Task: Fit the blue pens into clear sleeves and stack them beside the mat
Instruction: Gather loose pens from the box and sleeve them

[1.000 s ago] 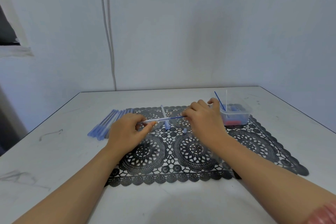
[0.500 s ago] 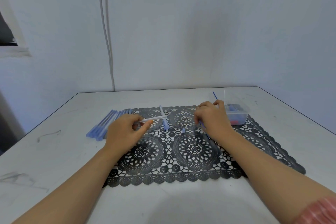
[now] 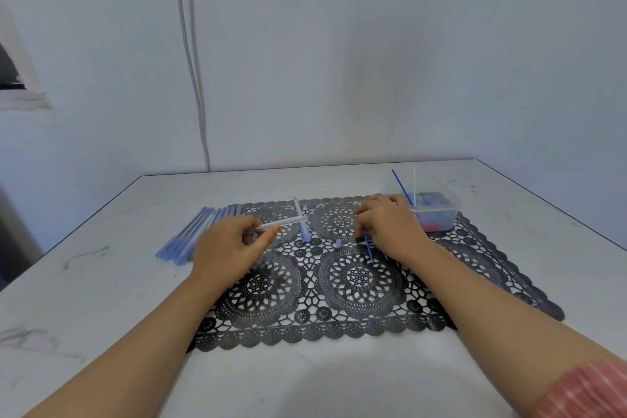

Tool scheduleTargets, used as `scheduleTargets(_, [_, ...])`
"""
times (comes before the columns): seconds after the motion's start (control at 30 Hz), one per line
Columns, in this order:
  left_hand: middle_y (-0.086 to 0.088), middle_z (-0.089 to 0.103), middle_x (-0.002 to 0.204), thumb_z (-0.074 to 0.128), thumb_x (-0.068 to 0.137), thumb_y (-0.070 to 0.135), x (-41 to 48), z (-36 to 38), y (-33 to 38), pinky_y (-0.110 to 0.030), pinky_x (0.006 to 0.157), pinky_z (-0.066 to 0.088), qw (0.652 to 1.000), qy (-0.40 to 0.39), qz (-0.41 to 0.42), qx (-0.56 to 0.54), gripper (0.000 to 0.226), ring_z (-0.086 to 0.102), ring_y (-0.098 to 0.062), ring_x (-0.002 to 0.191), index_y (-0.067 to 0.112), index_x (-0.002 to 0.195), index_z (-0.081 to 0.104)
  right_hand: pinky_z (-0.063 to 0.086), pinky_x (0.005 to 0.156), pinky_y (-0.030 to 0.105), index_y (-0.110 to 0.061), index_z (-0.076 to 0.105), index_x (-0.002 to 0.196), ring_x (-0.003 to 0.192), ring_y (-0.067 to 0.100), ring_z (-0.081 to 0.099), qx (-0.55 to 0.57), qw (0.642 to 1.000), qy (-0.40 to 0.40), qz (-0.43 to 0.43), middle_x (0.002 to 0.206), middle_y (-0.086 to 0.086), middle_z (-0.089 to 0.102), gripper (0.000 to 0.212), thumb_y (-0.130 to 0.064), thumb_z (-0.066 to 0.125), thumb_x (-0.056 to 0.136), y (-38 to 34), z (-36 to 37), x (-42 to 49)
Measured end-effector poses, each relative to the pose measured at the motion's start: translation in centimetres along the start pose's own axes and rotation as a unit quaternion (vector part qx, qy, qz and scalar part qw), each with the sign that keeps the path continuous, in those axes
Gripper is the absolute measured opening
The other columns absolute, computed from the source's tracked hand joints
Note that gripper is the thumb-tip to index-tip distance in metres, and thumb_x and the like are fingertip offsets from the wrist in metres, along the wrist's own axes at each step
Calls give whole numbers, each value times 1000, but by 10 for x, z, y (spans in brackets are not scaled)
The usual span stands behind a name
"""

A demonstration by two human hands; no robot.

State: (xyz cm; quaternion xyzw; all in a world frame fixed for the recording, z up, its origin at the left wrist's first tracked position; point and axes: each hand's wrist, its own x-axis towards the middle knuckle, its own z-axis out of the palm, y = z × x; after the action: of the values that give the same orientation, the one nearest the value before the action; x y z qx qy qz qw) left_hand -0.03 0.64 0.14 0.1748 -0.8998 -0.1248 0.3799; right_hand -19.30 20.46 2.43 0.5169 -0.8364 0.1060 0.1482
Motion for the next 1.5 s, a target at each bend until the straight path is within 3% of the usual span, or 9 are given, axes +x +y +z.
scheduleTargets(0.27, [7,49,51,38,78,70,0,0,0,-22,46,32,1000,-1,0,4,48,49,-7,52,28,60,54,17,99,33,-29,61,70,120,9,41,-3,1000,-12,-6,116,-11,60,26,-4,62,77,2,-1,-1])
scheduleTargets(0.53, [6,48,51,40,78,69,0,0,0,-25,47,37,1000,-2,0,-4,45,49,-8,51,31,57,48,20,101,34,-28,52,61,119,12,41,-56,998,-12,-20,117,-9,59,26,-14,62,81,0,-3,0])
scheduleTargets(0.67, [5,49,51,40,77,69,0,0,1,-29,48,41,1000,1,-6,0,49,50,-9,52,27,56,48,30,97,33,-20,61,60,110,17,48,66,997,30,20,105,-1,63,23,-3,62,76,0,-5,1])
scheduleTargets(0.8, [5,49,51,40,77,69,1,0,0,-28,47,39,1000,1,-5,4,49,49,-8,52,26,56,49,41,81,30,-13,67,69,94,20,54,222,955,150,124,92,5,64,28,6,49,79,1,-15,7])
scheduleTargets(0.9, [5,48,51,40,77,70,1,1,0,-29,47,40,1000,-1,-6,0,49,49,-9,51,27,57,51,36,85,33,-15,66,89,101,21,50,138,958,189,168,99,4,63,20,-7,47,87,10,-20,7])
scheduleTargets(1.0, [5,50,51,39,77,71,1,1,1,-33,48,44,1000,-4,-8,2,52,51,-10,51,24,60,55,28,94,38,-16,59,112,114,21,43,-23,965,137,224,118,3,58,30,-29,41,92,23,-15,3])
scheduleTargets(1.07, [4,50,51,39,76,71,1,1,1,-34,48,45,1000,-5,-10,0,53,51,-11,51,23,61,57,26,97,42,-16,59,116,118,22,40,-74,960,90,254,122,5,56,43,-41,33,93,28,-11,2])
scheduleTargets(1.3, [4,49,51,39,76,71,0,0,2,-30,48,42,1000,-9,-12,-9,51,50,-11,51,24,57,50,22,99,49,-16,67,94,111,24,42,-95,955,32,279,108,6,61,54,-45,21,92,30,-8,-2])
scheduleTargets(1.5, [2,49,50,39,77,71,1,0,1,-35,49,44,1000,-11,-15,-7,56,51,-13,50,20,58,53,25,98,48,-18,55,71,106,23,46,-77,953,13,292,82,0,55,47,-44,23,93,29,-13,-4])
